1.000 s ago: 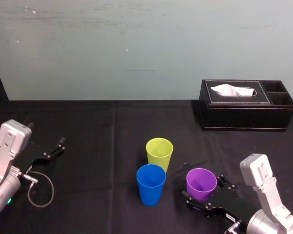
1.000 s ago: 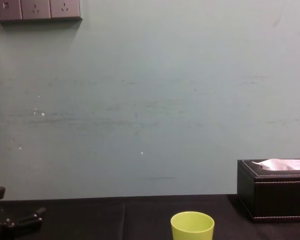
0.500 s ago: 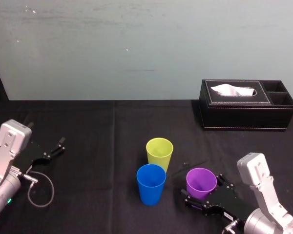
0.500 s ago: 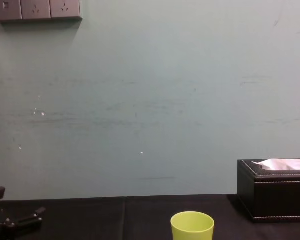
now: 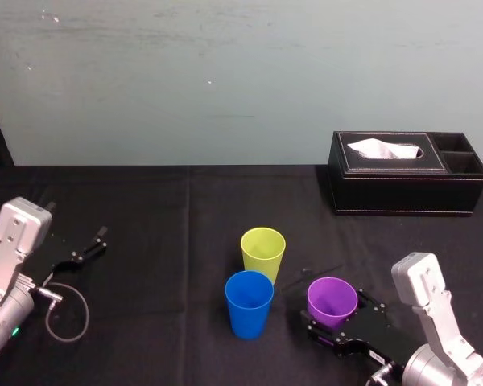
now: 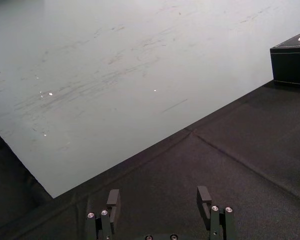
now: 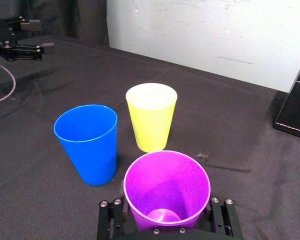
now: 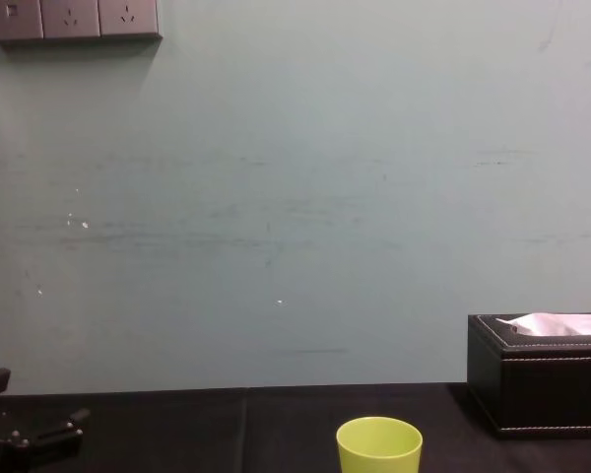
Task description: Stack the three plastic cups sequentially using one hand.
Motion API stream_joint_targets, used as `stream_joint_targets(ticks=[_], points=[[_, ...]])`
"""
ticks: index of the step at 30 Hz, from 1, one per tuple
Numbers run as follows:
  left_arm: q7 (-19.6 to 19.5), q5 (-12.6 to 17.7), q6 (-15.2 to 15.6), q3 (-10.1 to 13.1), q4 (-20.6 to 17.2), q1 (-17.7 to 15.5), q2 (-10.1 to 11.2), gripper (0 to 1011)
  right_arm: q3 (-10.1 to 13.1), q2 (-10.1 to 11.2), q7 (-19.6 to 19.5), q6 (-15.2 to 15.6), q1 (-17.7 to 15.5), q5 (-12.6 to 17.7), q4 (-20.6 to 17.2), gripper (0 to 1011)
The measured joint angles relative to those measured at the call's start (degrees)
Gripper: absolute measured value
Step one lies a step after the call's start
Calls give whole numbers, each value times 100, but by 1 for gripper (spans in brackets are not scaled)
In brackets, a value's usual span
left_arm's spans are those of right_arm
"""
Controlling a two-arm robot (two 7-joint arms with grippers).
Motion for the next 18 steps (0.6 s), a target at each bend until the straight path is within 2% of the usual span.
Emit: stream_joint_targets(ticks=[1,5,12,18], points=[[0,0,0,0,0,0,0,1000,1,1,0,0,-1,1,-2,801],[0,0,0,0,0,0,0,1000,3,2,0,-1,-3,3,-6,761],[0,0,0,0,0,0,0,1000,27,13,80,9,4,62,-41,743],[0,0,0,0,0,0,0,1000,92,31,147,174,157,196,-152,743]])
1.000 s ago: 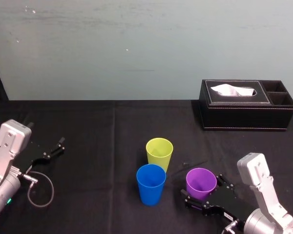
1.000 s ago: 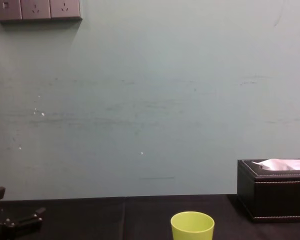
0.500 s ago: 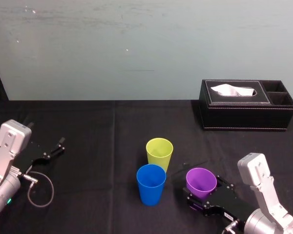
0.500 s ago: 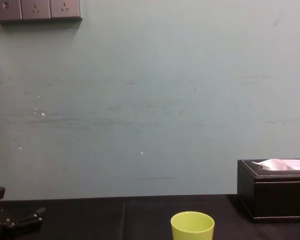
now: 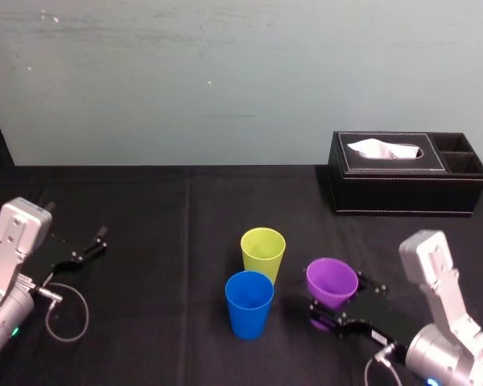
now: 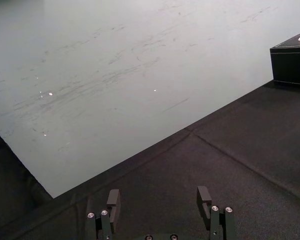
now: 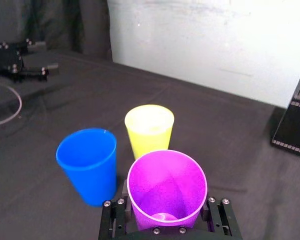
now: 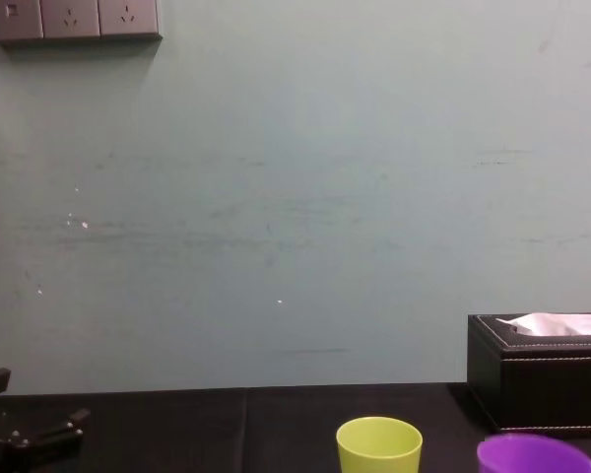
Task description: Stack the three plastic cups sequentially using one hand.
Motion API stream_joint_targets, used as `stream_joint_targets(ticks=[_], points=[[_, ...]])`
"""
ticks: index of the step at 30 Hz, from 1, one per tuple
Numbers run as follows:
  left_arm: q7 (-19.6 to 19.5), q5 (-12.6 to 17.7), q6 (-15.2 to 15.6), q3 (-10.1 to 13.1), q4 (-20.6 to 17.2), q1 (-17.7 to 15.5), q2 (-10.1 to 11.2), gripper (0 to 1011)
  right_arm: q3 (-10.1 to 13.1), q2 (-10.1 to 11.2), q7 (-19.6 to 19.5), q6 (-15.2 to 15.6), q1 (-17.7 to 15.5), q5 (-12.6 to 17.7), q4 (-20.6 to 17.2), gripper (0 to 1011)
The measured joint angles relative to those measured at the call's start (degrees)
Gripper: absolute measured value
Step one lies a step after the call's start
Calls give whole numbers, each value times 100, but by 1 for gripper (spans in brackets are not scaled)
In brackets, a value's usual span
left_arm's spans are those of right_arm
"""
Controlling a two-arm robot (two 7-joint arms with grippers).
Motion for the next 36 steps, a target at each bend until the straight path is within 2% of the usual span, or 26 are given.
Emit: stream_joint_targets(ticks=[9,16,17,22,36], points=[[0,0,0,0,0,0,0,1000,1,20,53,372,529,136,-146,743],[0,0,0,0,0,0,0,1000,-195,-72,165,643,1184,277,5,743],[0,0,0,0,0,0,0,1000,-195,-72,165,643,1184,277,5,743],[0,0,0,0,0,0,0,1000,-416,-231,186,770,1624,335,242,743],[0,0,0,0,0,0,0,1000,-831,-553,183,782,2276,347,989,743]])
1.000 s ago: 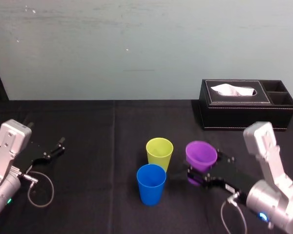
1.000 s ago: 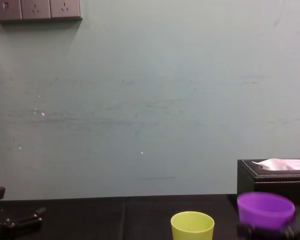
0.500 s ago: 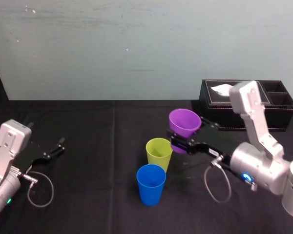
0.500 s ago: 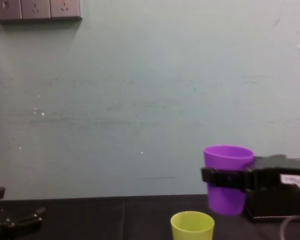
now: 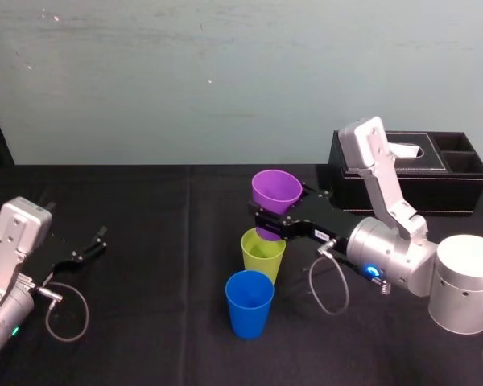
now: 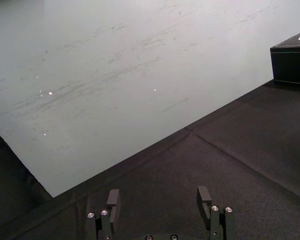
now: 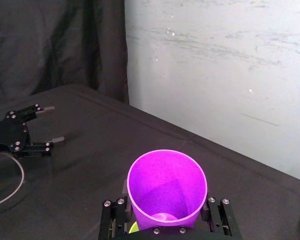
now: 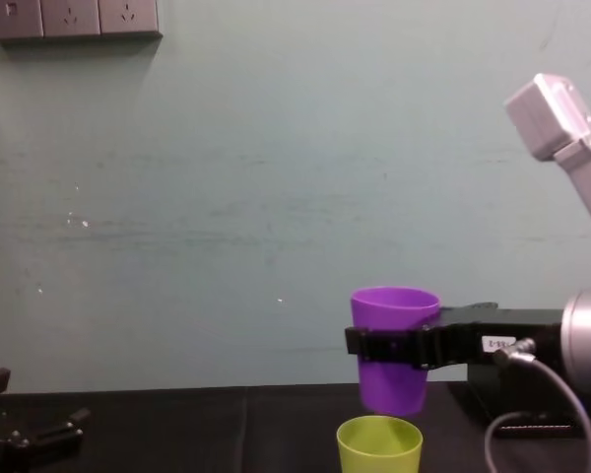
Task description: Stack the three plastic cups sequentially using one hand.
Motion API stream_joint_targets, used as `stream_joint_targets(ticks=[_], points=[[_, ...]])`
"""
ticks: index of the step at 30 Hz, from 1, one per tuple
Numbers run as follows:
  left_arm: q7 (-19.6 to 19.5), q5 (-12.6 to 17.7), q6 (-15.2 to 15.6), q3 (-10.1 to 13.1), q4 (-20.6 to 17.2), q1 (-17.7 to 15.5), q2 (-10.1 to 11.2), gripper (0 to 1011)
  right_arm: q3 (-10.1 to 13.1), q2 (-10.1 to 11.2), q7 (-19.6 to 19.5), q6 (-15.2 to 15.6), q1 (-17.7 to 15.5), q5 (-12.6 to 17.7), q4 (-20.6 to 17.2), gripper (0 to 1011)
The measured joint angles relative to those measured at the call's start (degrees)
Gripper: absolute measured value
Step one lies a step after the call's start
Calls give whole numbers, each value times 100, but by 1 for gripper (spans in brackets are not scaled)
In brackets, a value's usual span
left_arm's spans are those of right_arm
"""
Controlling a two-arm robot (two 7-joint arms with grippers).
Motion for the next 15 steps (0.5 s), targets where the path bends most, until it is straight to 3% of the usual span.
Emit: stream_joint_targets(ticks=[15], points=[[0,0,0,0,0,0,0,1000,-193,-156,24,-137,243,-10,491,743]])
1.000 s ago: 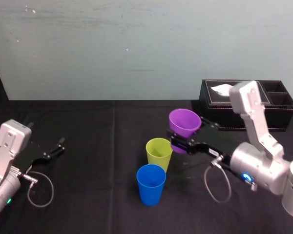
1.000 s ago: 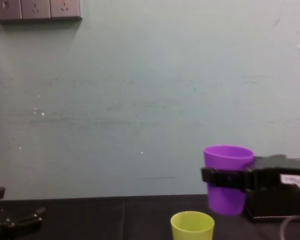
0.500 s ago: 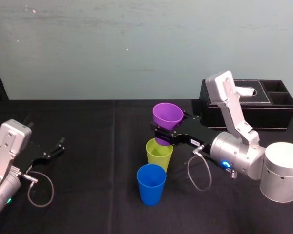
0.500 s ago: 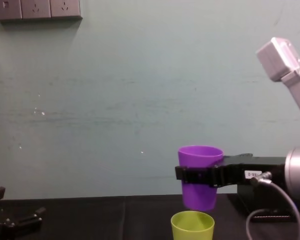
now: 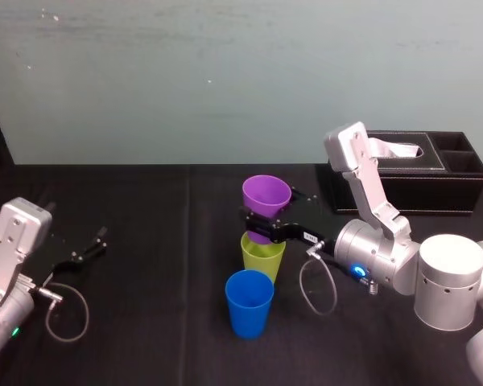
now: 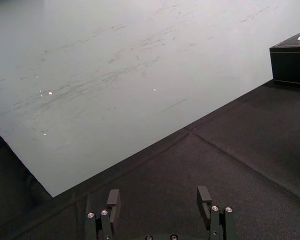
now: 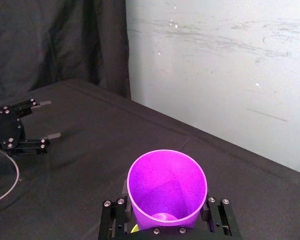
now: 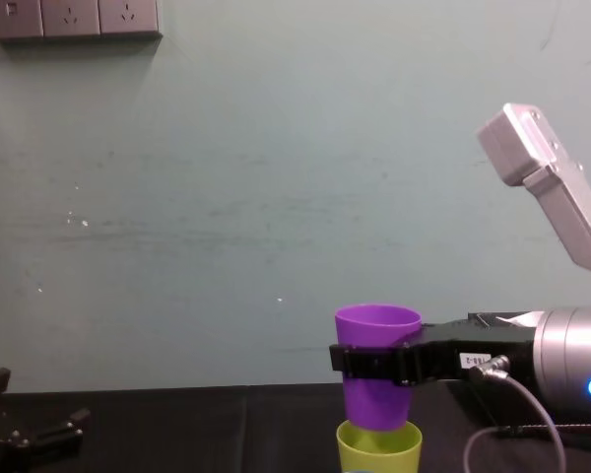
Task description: Stack the three plastic cups sequentially using one hand.
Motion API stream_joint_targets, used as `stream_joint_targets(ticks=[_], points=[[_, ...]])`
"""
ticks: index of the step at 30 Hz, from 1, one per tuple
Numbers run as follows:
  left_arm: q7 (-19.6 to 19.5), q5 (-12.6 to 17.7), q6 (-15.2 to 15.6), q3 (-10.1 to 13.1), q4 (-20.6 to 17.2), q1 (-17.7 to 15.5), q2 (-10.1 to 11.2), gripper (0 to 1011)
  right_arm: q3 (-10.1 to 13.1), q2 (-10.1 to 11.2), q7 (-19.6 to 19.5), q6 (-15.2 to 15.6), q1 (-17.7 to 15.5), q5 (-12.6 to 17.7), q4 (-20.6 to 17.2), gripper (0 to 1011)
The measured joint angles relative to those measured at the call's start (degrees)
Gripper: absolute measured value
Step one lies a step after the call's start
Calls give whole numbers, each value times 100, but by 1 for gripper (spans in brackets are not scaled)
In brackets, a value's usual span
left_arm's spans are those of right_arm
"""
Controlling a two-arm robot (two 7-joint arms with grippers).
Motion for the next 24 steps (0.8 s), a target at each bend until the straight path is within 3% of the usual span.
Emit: stream_joint_targets(ticks=[24], points=[[0,0,0,0,0,0,0,1000,-116,-77,47,-111,81,-54,349,743]])
